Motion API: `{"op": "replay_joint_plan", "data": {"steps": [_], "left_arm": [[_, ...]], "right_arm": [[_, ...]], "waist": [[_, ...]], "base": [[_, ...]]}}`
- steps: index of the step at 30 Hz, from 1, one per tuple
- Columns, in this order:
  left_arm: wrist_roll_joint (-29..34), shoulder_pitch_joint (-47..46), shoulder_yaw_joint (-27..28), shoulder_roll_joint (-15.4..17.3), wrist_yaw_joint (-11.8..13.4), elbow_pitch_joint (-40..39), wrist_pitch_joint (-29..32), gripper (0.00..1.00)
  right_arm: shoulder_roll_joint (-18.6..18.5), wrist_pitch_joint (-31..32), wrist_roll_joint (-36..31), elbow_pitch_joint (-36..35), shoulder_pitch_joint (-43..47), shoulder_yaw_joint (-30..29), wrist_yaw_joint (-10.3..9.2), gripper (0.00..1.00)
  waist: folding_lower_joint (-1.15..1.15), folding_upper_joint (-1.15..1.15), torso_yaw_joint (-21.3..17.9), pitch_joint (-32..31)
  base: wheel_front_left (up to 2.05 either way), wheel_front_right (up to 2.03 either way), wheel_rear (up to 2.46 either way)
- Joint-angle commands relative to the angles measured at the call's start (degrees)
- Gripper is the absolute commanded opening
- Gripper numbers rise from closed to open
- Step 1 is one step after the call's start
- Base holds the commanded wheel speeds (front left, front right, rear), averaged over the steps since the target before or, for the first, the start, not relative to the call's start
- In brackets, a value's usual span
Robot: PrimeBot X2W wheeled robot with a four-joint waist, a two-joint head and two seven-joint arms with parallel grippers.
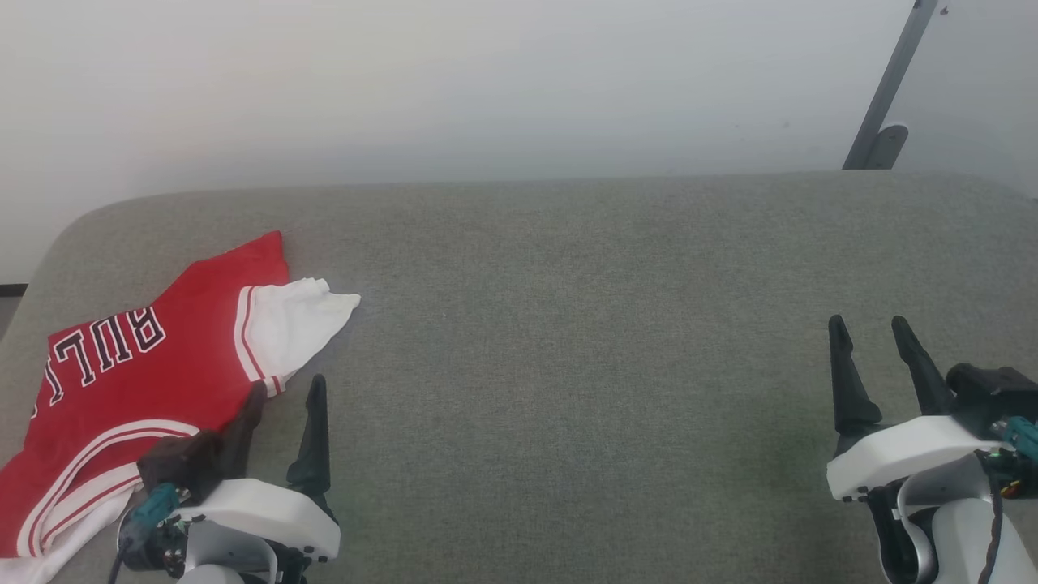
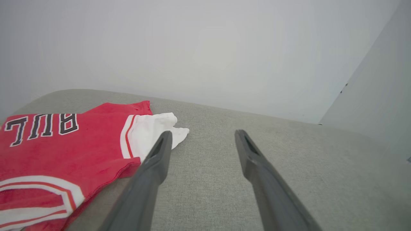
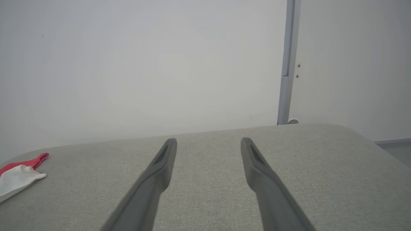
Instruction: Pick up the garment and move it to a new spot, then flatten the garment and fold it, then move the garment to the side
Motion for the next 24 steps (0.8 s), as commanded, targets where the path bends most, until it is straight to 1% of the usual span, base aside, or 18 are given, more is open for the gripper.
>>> {"op": "replay_joint_plan", "data": {"steps": [1, 11, 17, 20, 24], "left_arm": [[1.4, -0.49, -0.01, 0.35, -0.12, 0.0, -0.51, 1.0], [6.36, -0.37, 0.48, 0.3, -0.37, 1.88, -1.79, 1.0], [8.13, -0.51, 1.7, -0.27, -0.69, 2.44, -2.5, 1.0], [8.26, -0.65, 2.64, -0.76, -1.29, 2.68, -2.83, 1.0], [10.16, -0.79, 3.21, -0.86, -2.1, 2.84, -3.22, 1.0]], "right_arm": [[0.05, -0.67, -1.46, -0.11, -0.84, -0.1, 0.15, 1.0], [0.06, -1.9, -6.49, 0.59, -0.69, -0.72, 0.15, 1.0], [0.15, -2.66, -9.02, 0.89, -0.74, -1.01, 0.16, 1.0], [0.17, -2.97, -9.9, 1.07, -0.74, -1.14, 0.16, 1.0], [0.08, -3.39, -11.37, 1.19, -0.91, -1.55, 0.15, 1.0]], "waist": [[0.0, 0.0, 0.07, -0.06], [0.0, 0.0, 0.34, -0.32], [0.0, 0.0, 0.32, -0.42], [0.0, 0.0, 0.32, -0.51], [0.0, 0.0, 0.31, -0.45]], "base": [[0.0, 0.0, 0.0], [0.0, 0.0, 0.0], [0.0, 0.0, 0.0], [0.0, 0.0, 0.0], [0.0, 0.0, 0.0]]}}
